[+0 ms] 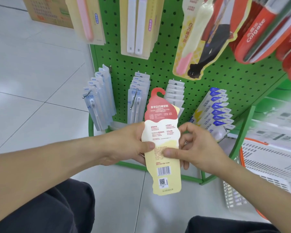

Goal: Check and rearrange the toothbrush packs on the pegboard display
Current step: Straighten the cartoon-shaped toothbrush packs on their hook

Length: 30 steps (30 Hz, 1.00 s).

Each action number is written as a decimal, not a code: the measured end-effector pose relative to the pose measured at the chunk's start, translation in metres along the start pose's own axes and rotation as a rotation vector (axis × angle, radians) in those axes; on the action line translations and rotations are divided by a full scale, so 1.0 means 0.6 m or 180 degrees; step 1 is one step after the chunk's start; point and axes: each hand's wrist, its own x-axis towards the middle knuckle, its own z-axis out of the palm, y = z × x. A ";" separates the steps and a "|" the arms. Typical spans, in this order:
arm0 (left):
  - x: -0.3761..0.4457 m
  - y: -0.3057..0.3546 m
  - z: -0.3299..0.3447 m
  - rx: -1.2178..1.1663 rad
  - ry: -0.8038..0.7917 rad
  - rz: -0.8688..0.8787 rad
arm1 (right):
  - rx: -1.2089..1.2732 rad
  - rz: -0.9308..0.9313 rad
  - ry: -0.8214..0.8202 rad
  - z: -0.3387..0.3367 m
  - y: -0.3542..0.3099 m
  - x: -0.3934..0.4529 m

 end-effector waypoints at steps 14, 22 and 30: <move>0.019 -0.006 0.010 0.0342 0.0410 0.0329 | -0.0059 -0.0174 -0.0321 0.011 -0.010 -0.009; 0.023 -0.013 0.015 0.0988 0.0035 0.0215 | -0.0135 -0.0031 0.0245 -0.010 -0.020 -0.005; 0.029 -0.019 0.013 0.1528 -0.0059 0.0269 | -0.0868 0.0035 0.0281 -0.006 -0.021 -0.008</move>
